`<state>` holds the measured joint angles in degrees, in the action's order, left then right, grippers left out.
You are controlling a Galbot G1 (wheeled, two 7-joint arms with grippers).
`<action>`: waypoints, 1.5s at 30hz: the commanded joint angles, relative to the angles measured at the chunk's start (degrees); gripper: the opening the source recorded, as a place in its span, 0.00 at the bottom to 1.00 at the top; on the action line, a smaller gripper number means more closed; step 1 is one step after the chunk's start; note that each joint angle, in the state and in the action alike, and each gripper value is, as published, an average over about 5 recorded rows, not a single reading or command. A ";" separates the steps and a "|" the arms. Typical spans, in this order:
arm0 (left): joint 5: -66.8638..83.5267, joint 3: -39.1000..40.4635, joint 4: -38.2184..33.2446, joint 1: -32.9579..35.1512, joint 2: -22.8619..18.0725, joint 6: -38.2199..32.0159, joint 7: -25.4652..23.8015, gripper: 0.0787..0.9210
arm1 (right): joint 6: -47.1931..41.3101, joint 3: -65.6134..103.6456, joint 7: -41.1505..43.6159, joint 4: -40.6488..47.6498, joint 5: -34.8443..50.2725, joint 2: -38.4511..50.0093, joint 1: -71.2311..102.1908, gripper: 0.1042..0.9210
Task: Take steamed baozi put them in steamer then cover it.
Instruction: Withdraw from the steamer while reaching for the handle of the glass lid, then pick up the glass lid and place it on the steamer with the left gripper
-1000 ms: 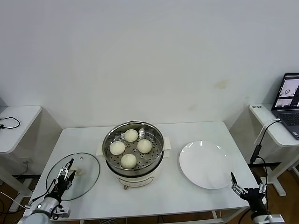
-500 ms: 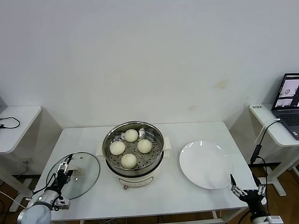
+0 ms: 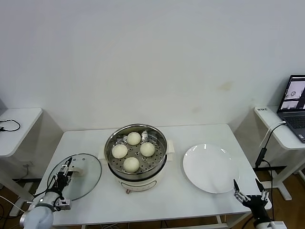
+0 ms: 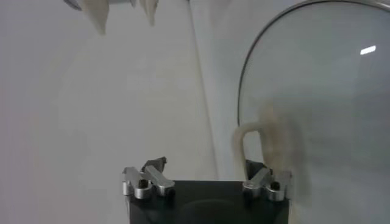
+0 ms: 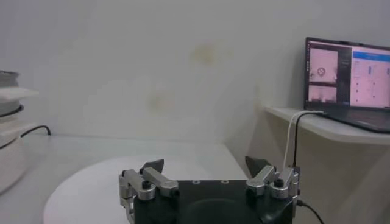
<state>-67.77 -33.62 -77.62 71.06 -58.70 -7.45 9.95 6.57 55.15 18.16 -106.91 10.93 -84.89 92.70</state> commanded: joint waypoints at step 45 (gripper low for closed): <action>15.75 -5.89 -45.06 13.92 3.12 18.58 -12.61 0.05 | 1.26 -3.10 0.55 -0.43 -4.34 1.62 0.72 0.88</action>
<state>-56.92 -45.32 -109.89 85.57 -58.50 5.07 2.72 7.58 52.32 18.90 -107.52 8.16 -83.33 93.56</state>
